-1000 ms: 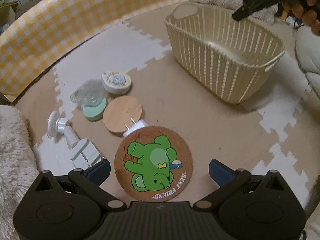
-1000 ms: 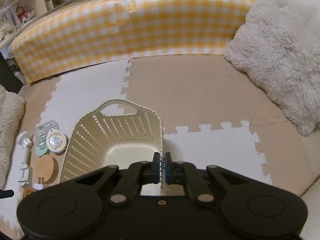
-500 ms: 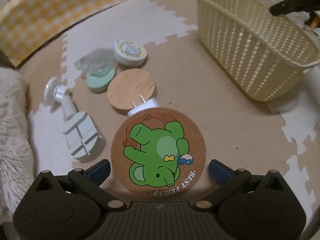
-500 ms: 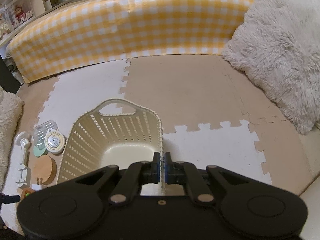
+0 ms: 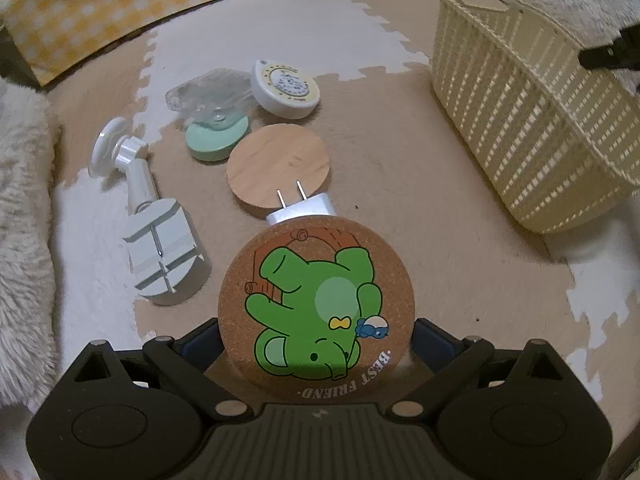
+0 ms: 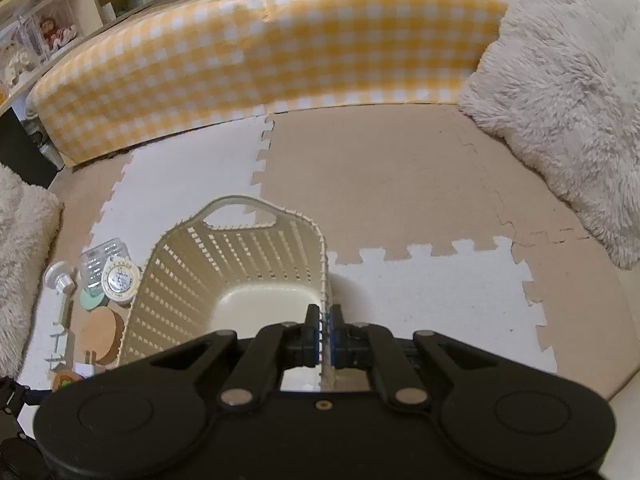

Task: Organize rigid objects
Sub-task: 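Close the left tool on the green elephant cork coaster, then carry the coaster into the basket and release it with the left tool while the right tool holds the basket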

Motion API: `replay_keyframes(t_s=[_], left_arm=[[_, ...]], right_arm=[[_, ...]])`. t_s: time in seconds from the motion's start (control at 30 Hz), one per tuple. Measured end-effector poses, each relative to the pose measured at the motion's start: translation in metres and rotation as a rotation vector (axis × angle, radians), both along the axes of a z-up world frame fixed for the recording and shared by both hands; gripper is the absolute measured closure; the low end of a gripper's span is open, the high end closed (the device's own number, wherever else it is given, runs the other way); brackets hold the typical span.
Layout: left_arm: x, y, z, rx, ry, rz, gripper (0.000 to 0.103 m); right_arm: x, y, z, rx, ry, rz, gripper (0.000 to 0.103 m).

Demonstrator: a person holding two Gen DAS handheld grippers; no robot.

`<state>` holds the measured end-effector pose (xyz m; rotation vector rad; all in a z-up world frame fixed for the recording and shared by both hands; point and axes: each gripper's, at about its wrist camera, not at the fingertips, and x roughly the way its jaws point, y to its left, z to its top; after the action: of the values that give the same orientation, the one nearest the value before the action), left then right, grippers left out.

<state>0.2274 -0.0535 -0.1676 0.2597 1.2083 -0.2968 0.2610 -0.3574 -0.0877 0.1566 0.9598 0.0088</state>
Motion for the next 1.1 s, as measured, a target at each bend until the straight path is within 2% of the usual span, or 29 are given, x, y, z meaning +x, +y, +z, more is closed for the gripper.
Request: replay_keyframes(t_s=[0.23,0.47,0.7,0.9,1.0,1.1], left_arm=[[0.005,0.006,0.007,-0.062,0.055,0.079,0.005],[-0.004,0.003,0.030,-0.155,0.058,0.096,0.005],[-0.010,0.001,0.039,-0.202,0.058,0.103,0.005],[-0.020,-0.001,0.059,-0.233,-0.002,0.093,0.005],[-0.026,-0.007,0.077,-0.242,-0.070,0.062,0.005],[-0.027,-0.018,0.096,-0.285,-0.137,0.023,0.005]], right_arm=[[-0.001,-0.001,0.001,0.001,0.001,0.003,0.098],[-0.002,-0.005,0.002,0.033,0.018,-0.009,0.098],[-0.002,-0.004,0.002,0.028,0.013,-0.002,0.098],[-0.002,-0.004,0.002,0.029,0.013,-0.004,0.098],[-0.002,-0.004,0.002,0.035,0.014,-0.005,0.098],[-0.001,-0.004,0.002,0.038,0.016,-0.004,0.098]])
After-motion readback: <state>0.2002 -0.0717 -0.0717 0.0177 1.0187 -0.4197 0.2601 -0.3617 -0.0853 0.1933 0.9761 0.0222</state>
